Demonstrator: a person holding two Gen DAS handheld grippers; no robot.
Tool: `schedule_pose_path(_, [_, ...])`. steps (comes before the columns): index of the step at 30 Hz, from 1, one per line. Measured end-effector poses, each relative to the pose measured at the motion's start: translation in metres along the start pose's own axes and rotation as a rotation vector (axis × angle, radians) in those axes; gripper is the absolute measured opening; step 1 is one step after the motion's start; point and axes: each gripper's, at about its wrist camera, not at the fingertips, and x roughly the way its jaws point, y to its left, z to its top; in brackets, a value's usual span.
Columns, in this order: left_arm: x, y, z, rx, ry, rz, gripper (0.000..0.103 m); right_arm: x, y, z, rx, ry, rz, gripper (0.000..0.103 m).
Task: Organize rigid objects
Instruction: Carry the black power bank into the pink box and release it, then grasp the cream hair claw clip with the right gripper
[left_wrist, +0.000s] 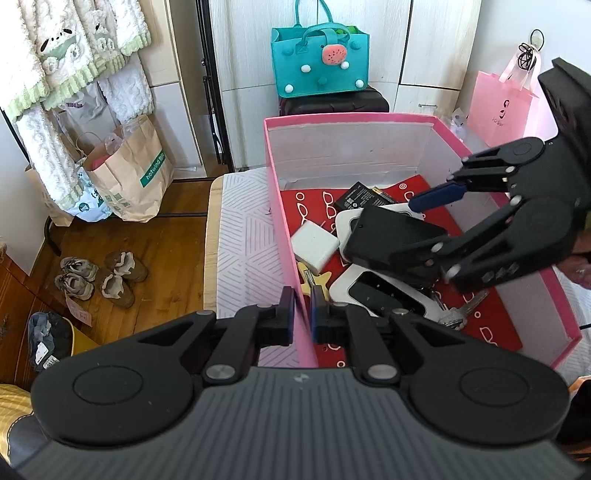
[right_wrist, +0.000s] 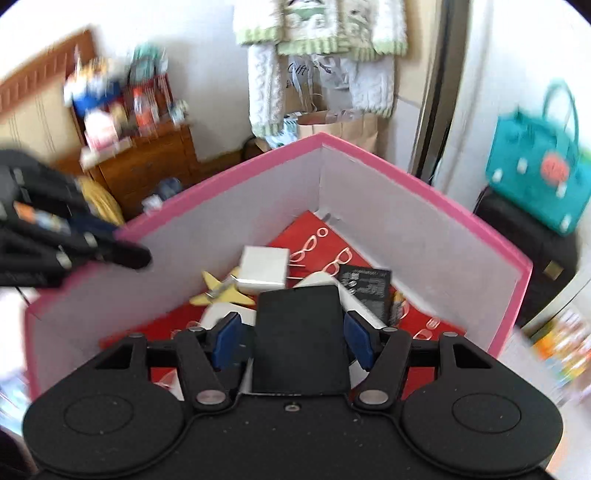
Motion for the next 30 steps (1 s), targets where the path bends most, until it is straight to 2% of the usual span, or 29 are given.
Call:
schedule_pose_path(3, [0.001, -0.002, 0.000, 0.006, -0.006, 0.008, 0.008, -0.024, -0.015, -0.005, 0.079, -0.071, 0.046, 0.067])
schedule_pose_path(7, [0.000, -0.001, 0.000, -0.004, -0.007, 0.000, 0.008, -0.067, -0.030, -0.024, 0.115, -0.229, 0.022, 0.068])
schedule_pose_path(10, [0.000, 0.000, -0.001, -0.007, -0.011, -0.002, 0.008, -0.094, -0.043, -0.042, 0.139, -0.344, -0.064, 0.074])
schedule_pose_path(13, [0.000, 0.000, -0.002, -0.012, -0.014, -0.004, 0.008, -0.119, -0.057, -0.063, 0.172, -0.393, -0.151, 0.074])
schedule_pose_path(18, [-0.001, 0.001, -0.002, -0.018, -0.016, -0.003, 0.008, -0.136, -0.085, -0.101, 0.297, -0.385, -0.228, 0.075])
schedule_pose_path(25, [-0.001, 0.002, -0.002, -0.025, -0.018, -0.001, 0.008, -0.114, -0.103, -0.151, 0.433, -0.305, -0.297, 0.075])
schedule_pose_path(30, [-0.001, 0.001, -0.002, -0.017, -0.012, -0.003, 0.008, -0.091, -0.103, -0.173, 0.445, -0.253, -0.343, 0.077])
